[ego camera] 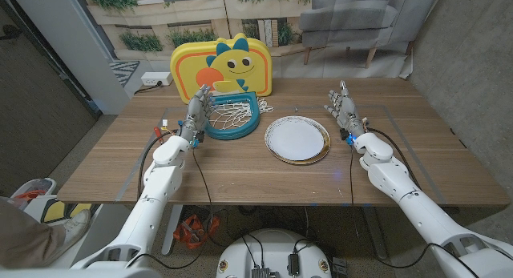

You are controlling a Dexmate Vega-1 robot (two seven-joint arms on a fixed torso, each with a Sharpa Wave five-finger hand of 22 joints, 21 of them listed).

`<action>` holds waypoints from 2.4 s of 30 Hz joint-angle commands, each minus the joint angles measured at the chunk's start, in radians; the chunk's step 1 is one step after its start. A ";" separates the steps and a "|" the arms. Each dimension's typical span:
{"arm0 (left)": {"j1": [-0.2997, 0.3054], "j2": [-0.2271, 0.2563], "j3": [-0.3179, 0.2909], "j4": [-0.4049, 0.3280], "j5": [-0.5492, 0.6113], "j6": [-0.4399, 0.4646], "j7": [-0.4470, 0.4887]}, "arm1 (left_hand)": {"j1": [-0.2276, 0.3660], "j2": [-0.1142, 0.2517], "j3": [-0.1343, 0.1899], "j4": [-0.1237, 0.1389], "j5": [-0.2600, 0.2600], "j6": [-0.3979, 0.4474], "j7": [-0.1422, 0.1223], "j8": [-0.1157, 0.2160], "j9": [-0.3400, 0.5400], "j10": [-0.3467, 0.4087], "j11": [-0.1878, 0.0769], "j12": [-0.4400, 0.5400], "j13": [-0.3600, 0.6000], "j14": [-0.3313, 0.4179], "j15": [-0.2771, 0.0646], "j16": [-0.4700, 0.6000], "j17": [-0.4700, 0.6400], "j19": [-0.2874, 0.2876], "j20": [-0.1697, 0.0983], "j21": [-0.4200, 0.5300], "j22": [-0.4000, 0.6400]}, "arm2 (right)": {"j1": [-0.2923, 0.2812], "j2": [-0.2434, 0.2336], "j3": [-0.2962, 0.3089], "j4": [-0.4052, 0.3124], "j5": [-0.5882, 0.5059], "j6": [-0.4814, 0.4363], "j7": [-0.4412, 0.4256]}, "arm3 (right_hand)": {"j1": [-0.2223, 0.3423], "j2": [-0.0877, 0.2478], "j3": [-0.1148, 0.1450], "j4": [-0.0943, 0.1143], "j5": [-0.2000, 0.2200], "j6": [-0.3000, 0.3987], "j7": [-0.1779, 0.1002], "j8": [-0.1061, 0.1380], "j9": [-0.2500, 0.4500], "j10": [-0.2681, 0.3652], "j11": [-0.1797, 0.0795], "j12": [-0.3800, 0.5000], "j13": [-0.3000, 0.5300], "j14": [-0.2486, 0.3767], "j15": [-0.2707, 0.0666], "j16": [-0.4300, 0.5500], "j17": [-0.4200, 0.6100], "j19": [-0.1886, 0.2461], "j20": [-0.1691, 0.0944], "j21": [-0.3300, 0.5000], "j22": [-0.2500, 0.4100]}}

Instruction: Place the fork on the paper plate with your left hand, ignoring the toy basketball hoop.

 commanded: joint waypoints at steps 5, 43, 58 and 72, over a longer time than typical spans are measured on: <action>0.016 -0.030 -0.031 -0.028 0.087 -0.017 0.012 | 0.001 0.003 0.000 -0.006 0.003 0.010 -0.002 0.004 0.005 -0.004 0.002 0.006 0.003 -0.018 -0.001 -0.002 0.003 -0.012 0.004 0.000 0.005 | 0.003 0.003 -0.005 0.004 -0.029 0.022 -0.002 | 0.010 0.000 0.000 0.001 0.004 -0.008 0.005 0.004 0.001 -0.009 0.003 0.005 0.005 -0.011 -0.007 0.001 0.002 -0.005 0.001 0.005 0.004; 0.194 -0.038 -0.073 -0.296 0.218 0.035 0.156 | 0.002 0.009 -0.001 -0.010 0.003 0.046 0.006 0.007 0.005 0.006 0.010 0.010 0.003 -0.020 -0.001 0.002 0.003 -0.006 -0.002 0.006 0.006 | 0.011 -0.041 -0.025 -0.002 -0.044 0.057 0.059 | 0.024 0.002 -0.002 -0.010 0.003 -0.035 0.014 0.003 0.002 -0.043 0.014 0.003 0.005 -0.048 0.016 0.004 0.001 -0.035 0.005 0.009 0.005; 0.261 -0.030 -0.059 -0.419 0.325 0.128 0.224 | 0.001 0.011 -0.003 -0.012 0.003 0.054 0.009 0.006 0.005 0.011 0.014 0.011 0.003 -0.020 -0.001 0.003 0.004 -0.007 -0.005 0.006 0.006 | 0.013 -0.063 -0.028 -0.004 -0.040 0.048 0.071 | 0.033 0.000 -0.001 -0.017 0.002 -0.038 0.010 0.004 0.002 -0.044 0.011 0.005 0.005 -0.049 0.013 0.006 0.000 -0.037 0.004 0.010 0.004; 0.294 -0.026 -0.057 -0.471 0.415 0.173 0.289 | 0.004 0.026 0.001 -0.012 0.005 0.074 0.016 0.008 0.005 0.027 0.017 0.017 0.003 -0.023 0.000 0.004 0.003 -0.008 -0.003 0.007 0.006 | 0.006 -0.071 -0.030 -0.010 -0.045 0.044 0.062 | 0.041 -0.001 -0.001 -0.022 0.001 -0.038 0.009 0.005 0.001 -0.041 0.008 0.008 0.005 -0.048 0.008 0.008 -0.001 -0.037 0.005 0.011 0.004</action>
